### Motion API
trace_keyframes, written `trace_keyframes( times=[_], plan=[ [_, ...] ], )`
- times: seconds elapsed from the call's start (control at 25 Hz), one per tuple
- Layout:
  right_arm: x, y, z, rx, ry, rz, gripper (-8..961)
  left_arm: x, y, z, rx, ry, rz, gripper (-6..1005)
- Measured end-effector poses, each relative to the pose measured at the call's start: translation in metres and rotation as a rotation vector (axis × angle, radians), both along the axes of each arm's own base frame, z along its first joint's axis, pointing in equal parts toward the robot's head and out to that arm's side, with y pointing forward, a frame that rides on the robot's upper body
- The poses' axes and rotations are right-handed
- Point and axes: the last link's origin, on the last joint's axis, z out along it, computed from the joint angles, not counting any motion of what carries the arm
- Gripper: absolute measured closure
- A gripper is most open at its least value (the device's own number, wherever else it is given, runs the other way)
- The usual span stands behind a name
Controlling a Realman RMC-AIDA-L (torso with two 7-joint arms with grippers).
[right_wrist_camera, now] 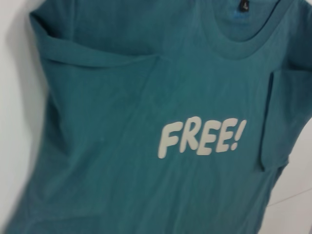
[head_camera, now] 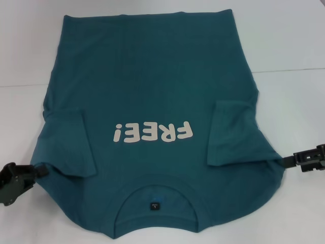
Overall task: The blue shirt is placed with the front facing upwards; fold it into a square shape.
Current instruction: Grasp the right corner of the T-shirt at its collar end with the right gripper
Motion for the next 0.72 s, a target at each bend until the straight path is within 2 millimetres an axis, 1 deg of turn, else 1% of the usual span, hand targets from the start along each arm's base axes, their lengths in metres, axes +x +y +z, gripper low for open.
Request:
trace_keyframes(
  times=[0.12, 0.28, 0.72],
  plan=[
    [0.005, 0.002, 0.001, 0.030, -0.011, -0.029, 148, 0.001, 0.001, -0.001, -0.002, 0.000, -0.003, 950],
    [0.006, 0.005, -0.001, 0.048, -0.022, -0.035, 148, 0.001, 0.000, -0.002, -0.001, -0.004, -0.001, 950],
    [0.002, 0.017, -0.022, 0.064, -0.066, -0.037, 149, -0.002, -0.002, -0.002, 0.003, 0.000, 0.014, 950]
  ],
)
